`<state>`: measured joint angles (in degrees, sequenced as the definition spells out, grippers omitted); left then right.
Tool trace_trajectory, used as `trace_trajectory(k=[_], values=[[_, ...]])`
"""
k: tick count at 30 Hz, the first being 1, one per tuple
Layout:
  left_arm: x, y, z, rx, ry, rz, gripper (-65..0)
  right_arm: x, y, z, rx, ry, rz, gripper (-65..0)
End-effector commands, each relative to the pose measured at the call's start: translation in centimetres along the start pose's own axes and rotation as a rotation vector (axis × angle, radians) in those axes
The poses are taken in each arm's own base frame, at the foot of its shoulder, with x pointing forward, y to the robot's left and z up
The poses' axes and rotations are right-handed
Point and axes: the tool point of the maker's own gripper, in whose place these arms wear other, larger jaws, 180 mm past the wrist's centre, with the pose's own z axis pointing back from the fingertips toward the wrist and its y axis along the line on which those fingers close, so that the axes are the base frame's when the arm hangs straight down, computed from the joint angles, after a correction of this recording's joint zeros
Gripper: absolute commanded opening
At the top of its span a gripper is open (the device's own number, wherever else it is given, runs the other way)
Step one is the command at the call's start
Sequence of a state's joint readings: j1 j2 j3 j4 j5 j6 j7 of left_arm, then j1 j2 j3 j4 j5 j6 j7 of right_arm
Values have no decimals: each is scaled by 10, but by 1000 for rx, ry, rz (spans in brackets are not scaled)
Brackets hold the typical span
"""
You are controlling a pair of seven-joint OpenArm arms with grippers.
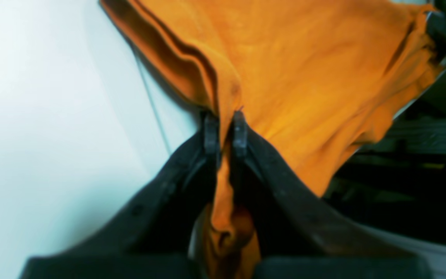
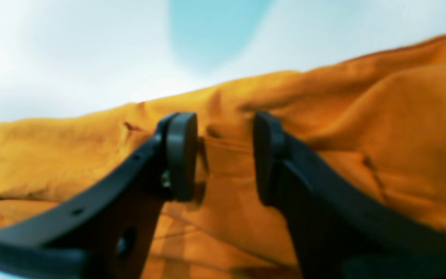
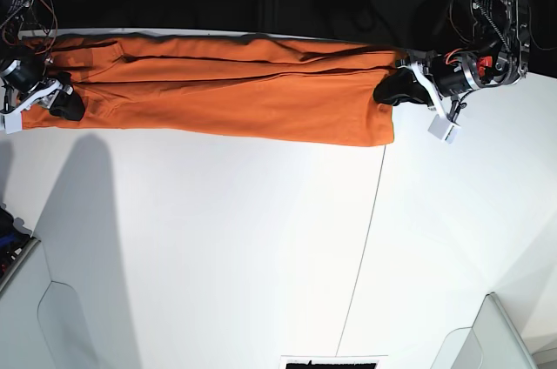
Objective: Layout the t-shirt on the table in an organized manner, then fold the t-shirt properly
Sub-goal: 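Grasp both ends of the folded strip with both grippers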
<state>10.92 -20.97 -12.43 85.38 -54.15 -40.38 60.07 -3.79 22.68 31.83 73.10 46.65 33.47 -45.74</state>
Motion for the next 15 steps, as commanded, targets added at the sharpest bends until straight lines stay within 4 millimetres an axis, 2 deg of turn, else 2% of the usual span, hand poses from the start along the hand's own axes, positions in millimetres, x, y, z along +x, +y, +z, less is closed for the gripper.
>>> trace_trajectory(k=[1,8,15], values=[[11,11,7,52,9,-43,-650,4,0,2,2,6,12,-404],[40,30,12,148,17,-135,-650,3,6,-2,20,-7,-4,-404],[74,56,39,245,11,-219,-650,-1,24,-10,74,-33,-43,-404]])
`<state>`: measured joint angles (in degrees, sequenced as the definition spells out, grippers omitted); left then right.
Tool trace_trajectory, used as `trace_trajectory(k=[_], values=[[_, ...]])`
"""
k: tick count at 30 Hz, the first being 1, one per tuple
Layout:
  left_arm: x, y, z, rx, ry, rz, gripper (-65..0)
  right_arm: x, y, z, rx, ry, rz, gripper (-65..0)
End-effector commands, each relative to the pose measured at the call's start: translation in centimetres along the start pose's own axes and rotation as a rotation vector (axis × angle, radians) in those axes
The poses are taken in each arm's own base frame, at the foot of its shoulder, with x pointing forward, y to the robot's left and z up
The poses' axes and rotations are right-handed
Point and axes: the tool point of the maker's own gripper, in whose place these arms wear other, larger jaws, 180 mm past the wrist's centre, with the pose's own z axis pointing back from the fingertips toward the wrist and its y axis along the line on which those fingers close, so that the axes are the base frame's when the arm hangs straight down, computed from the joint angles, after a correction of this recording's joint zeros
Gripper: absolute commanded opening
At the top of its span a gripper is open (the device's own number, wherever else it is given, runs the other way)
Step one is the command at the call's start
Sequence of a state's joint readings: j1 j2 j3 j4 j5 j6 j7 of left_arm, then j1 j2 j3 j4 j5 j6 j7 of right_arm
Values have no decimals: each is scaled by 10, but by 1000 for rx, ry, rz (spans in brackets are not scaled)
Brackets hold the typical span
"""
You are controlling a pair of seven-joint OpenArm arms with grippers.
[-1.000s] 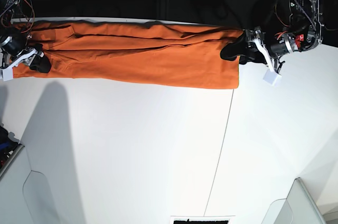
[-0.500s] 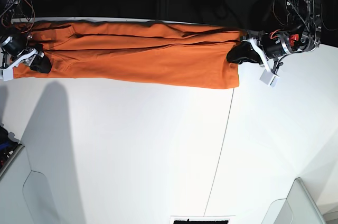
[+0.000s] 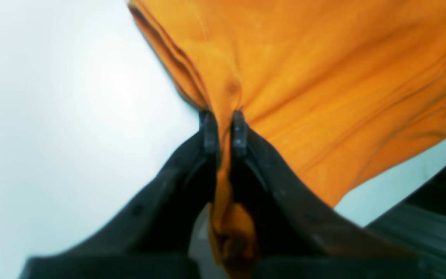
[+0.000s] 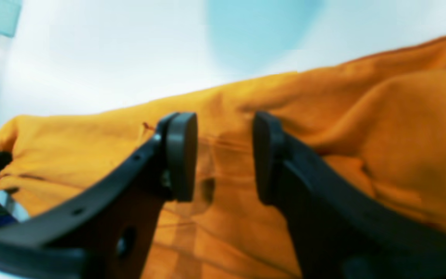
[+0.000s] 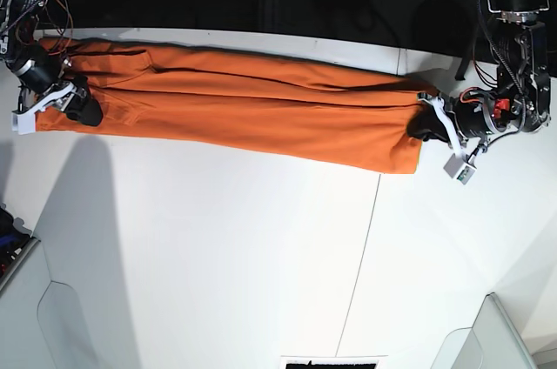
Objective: Layout the t-shirt on the table in an organized manner, then fold the t-shirt properly
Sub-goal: 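Grasp both ends of the folded strip with both grippers, then fold the strip end with the left gripper toward the right gripper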
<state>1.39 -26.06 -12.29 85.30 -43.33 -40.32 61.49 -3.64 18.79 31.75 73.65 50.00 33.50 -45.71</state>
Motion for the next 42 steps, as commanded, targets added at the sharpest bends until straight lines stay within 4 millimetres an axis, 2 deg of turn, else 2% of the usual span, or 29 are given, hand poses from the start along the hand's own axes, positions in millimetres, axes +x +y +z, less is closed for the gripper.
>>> trace_trajectory(k=[1,7,9,11,17,23,31,34,38,39,42], values=[[16,15,13,45,-28,-28,-650,6,3,2,3,-2,25,-404],[23,39,35,100,4,-66,-650,23,40,-2,74,-74,73,-404],[23,39,39,95,14,-57,-650,31,52,0,86,-100,110,-404],[23,29,41,60,31,-59,-650,40,62,3,92,-122,148,-404],[44,-19,52,9,-38,-200,-650,54,76,10,102,-158,208,-404],[61,-92,49,-100,-170,-280,-650,54,75,10,95,-154,213,-404],[67,-190,-3,-273,-219,-300,-650,53,73,10,85,-149,218,-404],[59,-213,-21,-307,-181,-318,-650,53,73,10,84,-148,219,-404],[50,-230,-40,-352,-154,-289,-650,53,73,10,84,-149,219,-404],[49,-232,-44,-357,-157,-279,-612,53,72,10,83,-151,217,-404],[53,-239,-50,-377,-183,-245,-425,61,68,17,75,-185,203,-404]])
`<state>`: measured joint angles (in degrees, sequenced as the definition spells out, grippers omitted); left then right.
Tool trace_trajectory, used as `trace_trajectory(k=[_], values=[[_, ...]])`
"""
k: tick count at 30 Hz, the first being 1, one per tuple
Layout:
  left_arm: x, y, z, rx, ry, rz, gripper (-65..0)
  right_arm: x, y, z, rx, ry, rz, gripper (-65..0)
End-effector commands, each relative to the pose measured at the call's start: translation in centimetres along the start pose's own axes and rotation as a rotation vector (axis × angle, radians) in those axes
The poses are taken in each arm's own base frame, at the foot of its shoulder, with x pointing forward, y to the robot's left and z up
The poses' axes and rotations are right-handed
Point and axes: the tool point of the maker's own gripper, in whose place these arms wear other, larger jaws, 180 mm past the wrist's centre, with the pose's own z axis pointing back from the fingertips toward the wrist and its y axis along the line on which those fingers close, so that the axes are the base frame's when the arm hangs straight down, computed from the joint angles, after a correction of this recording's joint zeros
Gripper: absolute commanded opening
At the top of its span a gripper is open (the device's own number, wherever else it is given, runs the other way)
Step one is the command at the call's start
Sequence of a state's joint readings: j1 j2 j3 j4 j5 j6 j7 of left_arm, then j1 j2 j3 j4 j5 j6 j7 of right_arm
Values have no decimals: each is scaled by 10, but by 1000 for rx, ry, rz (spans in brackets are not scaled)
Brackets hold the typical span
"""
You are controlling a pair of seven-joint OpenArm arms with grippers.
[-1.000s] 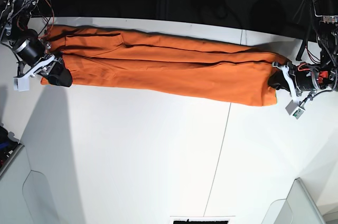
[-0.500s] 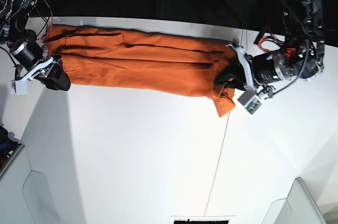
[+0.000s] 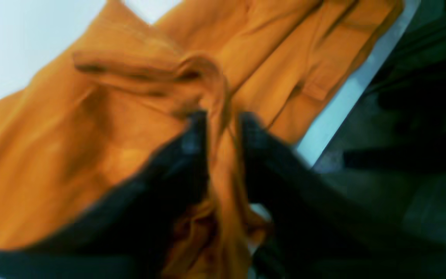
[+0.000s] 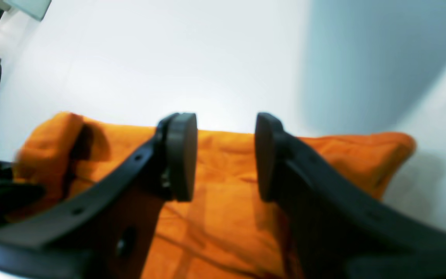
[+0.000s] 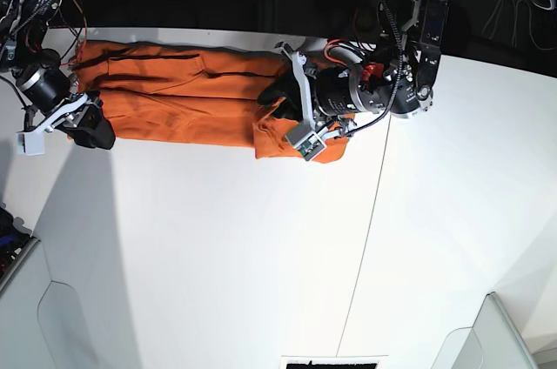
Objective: Layout the t-shirt on the table in an organized manner, then fold the t-shirt properly
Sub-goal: 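Fold the strip end with the left gripper toward the right gripper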
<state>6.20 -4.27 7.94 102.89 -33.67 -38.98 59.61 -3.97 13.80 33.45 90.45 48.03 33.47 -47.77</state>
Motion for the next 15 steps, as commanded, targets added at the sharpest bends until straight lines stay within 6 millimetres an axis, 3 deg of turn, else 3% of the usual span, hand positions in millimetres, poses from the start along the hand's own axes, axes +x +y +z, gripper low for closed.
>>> trace_trajectory(k=[1,7,11,15], values=[[17,-4,1,-16,-62,-10,-387,26,0,9,3,-76,24,-404],[37,-25,4,-134,-168,55,-363,51,-25,43,-91,-152,39,-389],[43,-31,6,-172,-198,76,-364,41,-45,60,-161,-99,67,-263],[43,-27,9,-161,-199,79,-364,18,-61,74,-204,-23,66,-253]])
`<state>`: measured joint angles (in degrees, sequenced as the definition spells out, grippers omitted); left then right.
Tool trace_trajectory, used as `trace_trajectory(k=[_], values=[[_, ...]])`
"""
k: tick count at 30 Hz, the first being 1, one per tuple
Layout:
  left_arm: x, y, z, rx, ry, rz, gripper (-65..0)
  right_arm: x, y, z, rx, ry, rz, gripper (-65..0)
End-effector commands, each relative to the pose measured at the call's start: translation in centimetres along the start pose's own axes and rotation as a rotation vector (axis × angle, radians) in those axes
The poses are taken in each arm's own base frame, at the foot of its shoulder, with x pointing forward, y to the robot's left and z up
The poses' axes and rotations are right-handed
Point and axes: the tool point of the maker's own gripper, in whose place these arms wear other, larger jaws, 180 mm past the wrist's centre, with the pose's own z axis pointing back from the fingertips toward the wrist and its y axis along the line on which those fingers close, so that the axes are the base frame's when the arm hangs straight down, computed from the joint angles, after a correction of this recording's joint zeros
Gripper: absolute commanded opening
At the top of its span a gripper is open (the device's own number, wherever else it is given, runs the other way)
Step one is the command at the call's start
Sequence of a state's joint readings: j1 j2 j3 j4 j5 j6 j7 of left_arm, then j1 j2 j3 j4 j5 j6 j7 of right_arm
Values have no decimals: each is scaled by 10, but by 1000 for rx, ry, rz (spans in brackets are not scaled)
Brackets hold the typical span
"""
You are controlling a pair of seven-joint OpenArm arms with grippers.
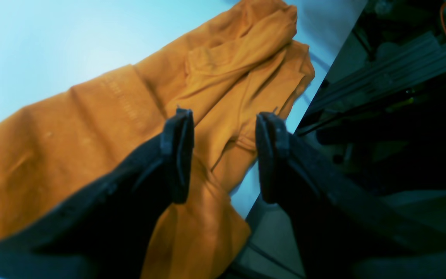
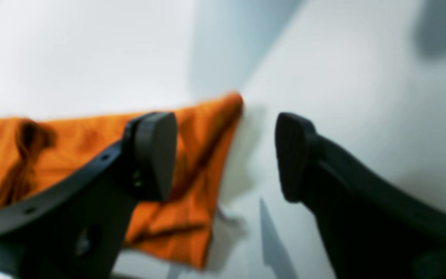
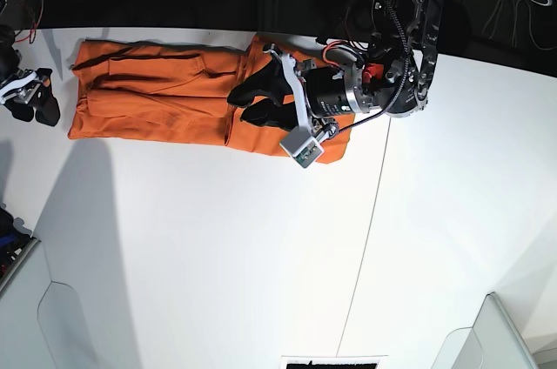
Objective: Layout the t-shirt on the table in an organized manner, then fold the t-shirt properly
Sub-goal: 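Fold the strip end with the left gripper toward the right gripper, then fold the other strip end with the right gripper onto the bundle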
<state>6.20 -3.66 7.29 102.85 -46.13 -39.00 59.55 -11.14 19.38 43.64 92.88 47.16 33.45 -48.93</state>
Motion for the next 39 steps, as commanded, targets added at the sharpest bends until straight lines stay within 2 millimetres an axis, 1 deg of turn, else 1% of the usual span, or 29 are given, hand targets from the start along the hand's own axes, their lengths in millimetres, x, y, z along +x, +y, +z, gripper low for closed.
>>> trace_trajectory(k=[1,3,5,8,10,13,16,21,22,23,24,26,29,33,35,37,39], values=[[16,-2,4,-8,-56,-14,-364,10,0,4,8,-34,13,-253],[17,6,9,15,-60,-5,-364,-3,0,3,13,-10,0,-253],[17,16,17,43,-67,7,-364,-15,1,-3,22,16,-16,-253],[19,30,30,80,-91,40,-364,-31,3,-17,42,49,-47,-253],[22,38,40,99,-117,60,-364,-40,9,-28,66,73,-64,-253],[25,51,55,132,-149,86,-364,-47,24,-42,113,100,-67,-253],[24,61,68,164,-160,97,-364,-51,45,-54,161,112,-65,-253],[19,75,84,208,-129,75,-364,-66,70,-66,206,139,-78,-256],[18,77,87,214,-122,70,-364,-68,73,-67,210,139,-86,-281],[17,78,89,219,-115,65,-364,-69,75,-68,213,137,-93,-343],[17,80,91,225,-108,60,-364,-70,76,-69,216,136,-97,-435],[16,83,95,235,-99,52,-364,-68,76,-68,214,131,-98,-650],[14,90,104,260,-89,44,-364,-56,65,-65,189,94,-104,-650],[14,103,122,313,-85,37,-364,-27,35,-55,115,0,-130,-650],[10,111,128,347,-69,40,-364,-13,19,-47,79,-34,-130,-650],[0,116,127,349,-47,68,-364,2,9,-39,71,-70,-131,-650],[-14,117,119,322,-27,117,-364,13,5,-32,80,-84,-119,-650]])
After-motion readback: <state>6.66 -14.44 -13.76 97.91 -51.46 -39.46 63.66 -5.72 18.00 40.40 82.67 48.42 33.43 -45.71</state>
